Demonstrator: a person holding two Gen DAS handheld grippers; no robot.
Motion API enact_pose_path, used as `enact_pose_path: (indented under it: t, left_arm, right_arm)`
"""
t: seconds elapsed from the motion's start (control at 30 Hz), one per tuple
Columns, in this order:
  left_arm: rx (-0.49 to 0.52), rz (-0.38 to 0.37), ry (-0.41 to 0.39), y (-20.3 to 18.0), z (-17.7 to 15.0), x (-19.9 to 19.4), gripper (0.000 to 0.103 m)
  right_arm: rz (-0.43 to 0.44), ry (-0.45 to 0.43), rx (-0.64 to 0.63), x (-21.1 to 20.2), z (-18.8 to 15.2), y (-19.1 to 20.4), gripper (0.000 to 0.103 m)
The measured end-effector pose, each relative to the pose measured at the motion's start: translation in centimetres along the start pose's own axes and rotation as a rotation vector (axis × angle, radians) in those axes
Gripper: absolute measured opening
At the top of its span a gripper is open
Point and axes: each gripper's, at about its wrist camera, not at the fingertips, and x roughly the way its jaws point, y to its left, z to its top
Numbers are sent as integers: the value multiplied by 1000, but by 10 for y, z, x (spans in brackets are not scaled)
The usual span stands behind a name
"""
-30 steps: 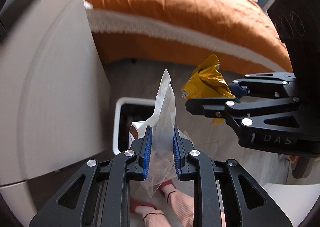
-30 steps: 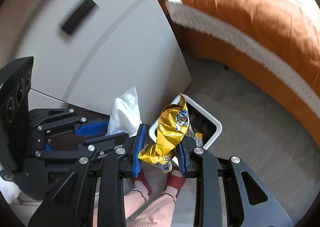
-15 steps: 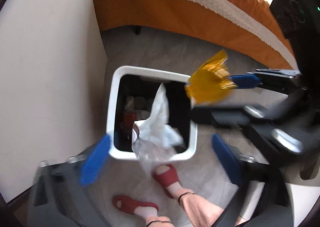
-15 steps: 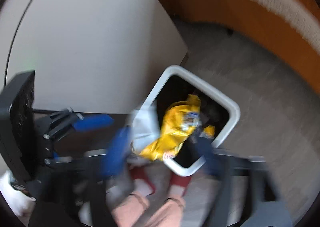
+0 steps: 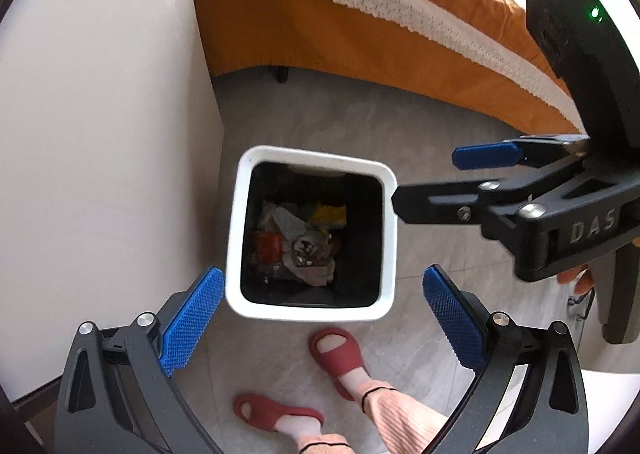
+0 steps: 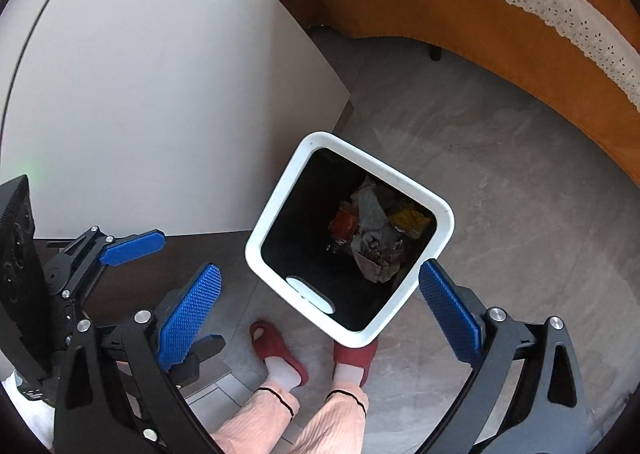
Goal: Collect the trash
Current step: 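Move both open tools back up over the empty desk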
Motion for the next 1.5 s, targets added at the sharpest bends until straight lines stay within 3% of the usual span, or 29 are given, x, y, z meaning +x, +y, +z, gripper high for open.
enact_pose_path:
  t: [0.27,0.5,0.67,0.9,1.03,1.17,1.33,1.5]
  left_arm:
    - [-8,30,-55,-18,5,-67,98]
    - [-12,68,-122,-47,2,-151,98]
    - [-64,17,-220,-63,5,-224,98]
    - [-67,44,-340,-75,4,-298,98]
    - [-91,96,-431,-70,-9,-342,98]
    - [-129,208,-507,-55,-28,-381,98]
    - [-191,311,-545,-31,-50,-421,98]
    - [-268,342,-610,-2,-74,-463,98]
  right_arm:
    - [6,-57,18,-57,-6,17,99]
    - [58,-148,24,-142,-21,42,99]
    - [80,-213,-55,-208,-25,77,99]
    - [112,-350,-165,-279,-21,126,99]
    - [152,-412,-216,-307,-15,156,99]
    - [230,-459,-294,-325,-9,200,99]
    - [264,-501,-449,-338,-11,261,99]
    - [268,-532,-588,-348,-17,320,99]
